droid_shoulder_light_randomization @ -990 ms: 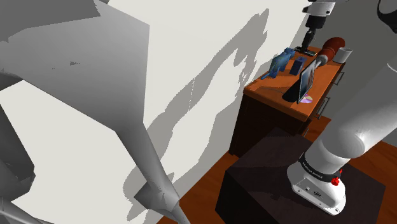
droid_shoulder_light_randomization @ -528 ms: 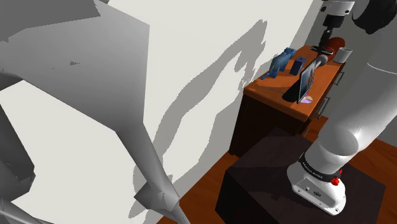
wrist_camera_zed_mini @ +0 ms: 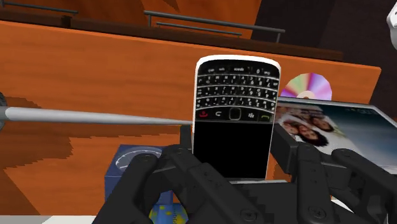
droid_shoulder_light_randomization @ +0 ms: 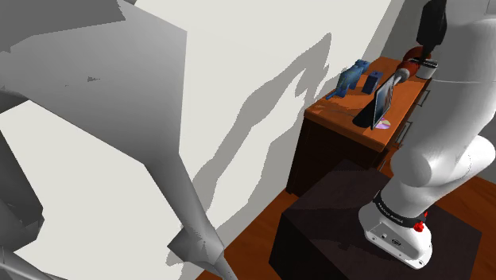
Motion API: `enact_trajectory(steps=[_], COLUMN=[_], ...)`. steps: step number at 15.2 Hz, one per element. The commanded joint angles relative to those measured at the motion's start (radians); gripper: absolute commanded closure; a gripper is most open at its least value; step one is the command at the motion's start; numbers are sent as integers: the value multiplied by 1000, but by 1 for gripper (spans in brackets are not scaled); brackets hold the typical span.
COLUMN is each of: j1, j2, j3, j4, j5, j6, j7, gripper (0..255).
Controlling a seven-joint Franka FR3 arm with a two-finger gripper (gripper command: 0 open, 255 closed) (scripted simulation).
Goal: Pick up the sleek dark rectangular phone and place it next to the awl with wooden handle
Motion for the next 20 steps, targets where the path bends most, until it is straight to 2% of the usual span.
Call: enact_trajectory(steps=[1, 4, 12, 20], j1=[-95, -224, -178, -153], j2=[83, 180, 166, 172], j3=[12, 37, 34, 39], j4=[91, 227, 88, -20], j5=[60, 123, 115, 123], j6=[-32, -85, 33, 138], j7=[-64, -123, -130, -141], gripper=[255, 255, 255, 255])
